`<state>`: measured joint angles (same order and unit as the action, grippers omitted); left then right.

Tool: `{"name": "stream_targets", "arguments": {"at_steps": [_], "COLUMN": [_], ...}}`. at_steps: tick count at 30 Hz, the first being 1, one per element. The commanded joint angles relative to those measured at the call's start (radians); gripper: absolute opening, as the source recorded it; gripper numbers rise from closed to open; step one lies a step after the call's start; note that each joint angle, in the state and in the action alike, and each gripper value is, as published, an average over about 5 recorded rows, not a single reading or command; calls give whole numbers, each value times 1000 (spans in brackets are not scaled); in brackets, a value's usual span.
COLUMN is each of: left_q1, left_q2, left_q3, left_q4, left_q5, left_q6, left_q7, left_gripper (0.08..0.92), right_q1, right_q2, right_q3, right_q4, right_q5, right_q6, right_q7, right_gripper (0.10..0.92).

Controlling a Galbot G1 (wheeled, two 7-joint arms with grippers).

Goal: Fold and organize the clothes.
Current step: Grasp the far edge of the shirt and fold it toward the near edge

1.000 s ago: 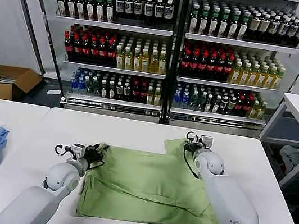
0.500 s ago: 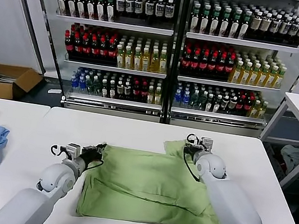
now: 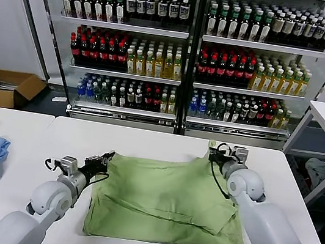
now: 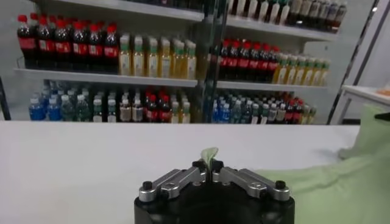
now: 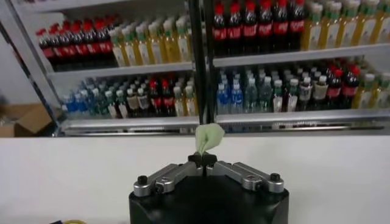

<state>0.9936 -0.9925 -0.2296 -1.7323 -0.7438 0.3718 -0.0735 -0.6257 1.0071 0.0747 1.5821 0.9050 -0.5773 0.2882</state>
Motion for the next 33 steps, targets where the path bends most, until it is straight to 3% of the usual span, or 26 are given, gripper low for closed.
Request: {"name": "stream_targets", "arguments": {"at_steps": [1, 15, 23, 33], "left_q1": [144, 362, 414, 391], "left_q2": [36, 66, 84, 74], "left_q3": [-94, -165, -173, -133], "left_q4": [-161, -293, -298, -225], "left_q5": [-42, -18, 23, 126], "left_q6": [2, 35, 63, 68], "left_q7": [5, 22, 27, 30], "left_gripper": [128, 128, 125, 114], "right_q1": [-233, -653, -740, -720], "right_q2": [-144, -193, -172, -115], "right_q3": [180, 426, 442, 366], "right_q4": [321, 569, 597, 537], "right_q5": [40, 33, 10, -73], "right_q6": [-1, -2, -3, -2], "right_q7": [10, 43, 74, 115], "right_gripper": [104, 104, 104, 104]}}
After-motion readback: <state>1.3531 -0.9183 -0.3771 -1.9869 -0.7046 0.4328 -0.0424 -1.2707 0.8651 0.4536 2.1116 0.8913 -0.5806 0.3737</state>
